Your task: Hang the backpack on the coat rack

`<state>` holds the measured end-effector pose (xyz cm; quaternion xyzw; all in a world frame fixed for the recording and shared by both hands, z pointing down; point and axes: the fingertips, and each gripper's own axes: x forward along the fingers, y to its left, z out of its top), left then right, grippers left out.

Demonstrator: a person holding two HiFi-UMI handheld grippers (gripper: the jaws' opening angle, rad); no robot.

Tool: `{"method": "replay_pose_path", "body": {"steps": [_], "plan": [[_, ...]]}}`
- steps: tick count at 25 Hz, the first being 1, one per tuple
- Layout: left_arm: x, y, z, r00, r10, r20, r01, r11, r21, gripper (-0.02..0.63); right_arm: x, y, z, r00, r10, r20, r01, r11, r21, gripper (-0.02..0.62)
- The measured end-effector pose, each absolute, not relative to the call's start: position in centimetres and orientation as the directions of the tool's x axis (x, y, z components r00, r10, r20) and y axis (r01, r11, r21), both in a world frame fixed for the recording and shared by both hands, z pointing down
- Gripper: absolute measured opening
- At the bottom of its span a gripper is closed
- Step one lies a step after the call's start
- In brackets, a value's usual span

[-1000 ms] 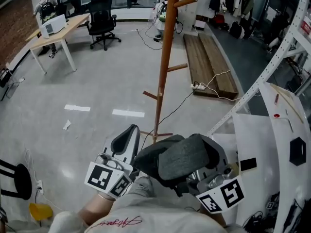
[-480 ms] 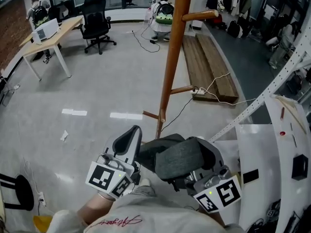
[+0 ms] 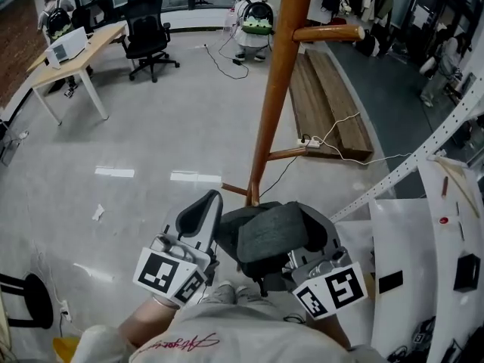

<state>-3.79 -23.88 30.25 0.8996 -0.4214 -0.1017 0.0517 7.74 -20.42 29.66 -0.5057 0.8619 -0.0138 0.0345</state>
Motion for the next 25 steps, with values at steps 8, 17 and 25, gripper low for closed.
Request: {"method": "replay_pose_path", "body": {"steps": [8, 17, 25], "plan": [[-4.5, -24.5, 30.3, 0.576, -0.807, -0.128, -0.785, -0.59, 0.191, 0.021, 7.3, -23.7, 32.2, -0.469, -0.883, 0.034, -0.883, 0.467, -0.047, 0.034], [-4.7, -25.0, 31.4, 0.557, -0.823, -0.109, -0.798, -0.567, 0.204, 0.021, 8.3, -28.2, 36.8, -0.389, -0.91, 0.145, -0.921, 0.384, -0.061, 0.034], [-5.8, -25.7, 31.8, 0.541, -0.835, -0.102, -0.806, -0.55, 0.218, 0.021, 8.7, -31.0, 42.6, -0.335, -0.897, 0.289, -0.942, 0.33, -0.066, 0.034]]}}
